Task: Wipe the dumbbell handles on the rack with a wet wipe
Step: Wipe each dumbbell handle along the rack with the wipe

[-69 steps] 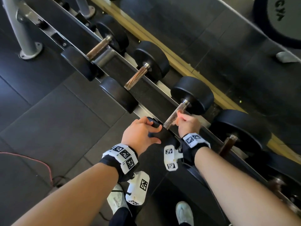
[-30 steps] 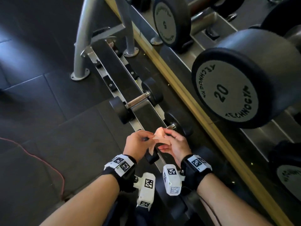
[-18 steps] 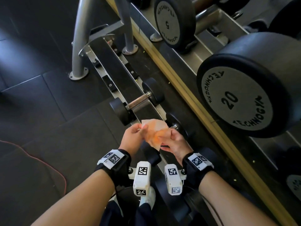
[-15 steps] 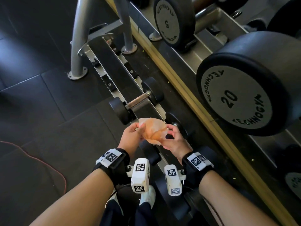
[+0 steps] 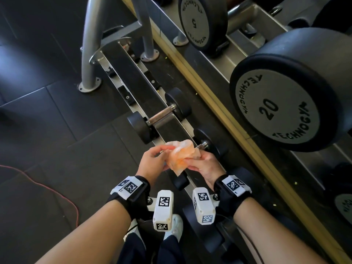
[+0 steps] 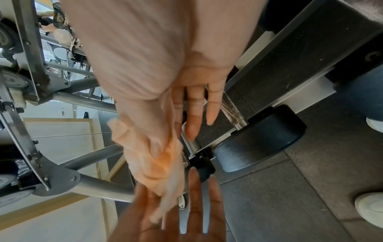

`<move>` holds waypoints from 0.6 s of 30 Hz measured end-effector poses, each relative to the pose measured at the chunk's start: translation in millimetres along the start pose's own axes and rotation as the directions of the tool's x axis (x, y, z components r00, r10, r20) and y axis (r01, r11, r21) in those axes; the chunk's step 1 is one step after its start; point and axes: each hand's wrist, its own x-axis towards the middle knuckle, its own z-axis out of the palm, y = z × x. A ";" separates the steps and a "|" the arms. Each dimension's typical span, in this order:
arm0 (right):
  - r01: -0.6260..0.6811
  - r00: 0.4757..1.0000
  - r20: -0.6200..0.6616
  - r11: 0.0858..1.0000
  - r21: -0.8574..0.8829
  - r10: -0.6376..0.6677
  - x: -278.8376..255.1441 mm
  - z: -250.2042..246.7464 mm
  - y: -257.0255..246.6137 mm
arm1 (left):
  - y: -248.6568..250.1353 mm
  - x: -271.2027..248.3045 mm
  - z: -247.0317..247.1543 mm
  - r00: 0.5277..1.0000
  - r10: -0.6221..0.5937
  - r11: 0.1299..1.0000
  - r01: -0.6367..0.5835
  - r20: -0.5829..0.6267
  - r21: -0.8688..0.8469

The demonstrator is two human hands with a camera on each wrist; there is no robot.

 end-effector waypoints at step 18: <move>0.202 0.978 0.015 0.937 -0.287 -0.206 20.1 -14.5 15.8 | -34.9 27.8 17.6 0.950 0.306 0.766 -0.284 0.061 0.576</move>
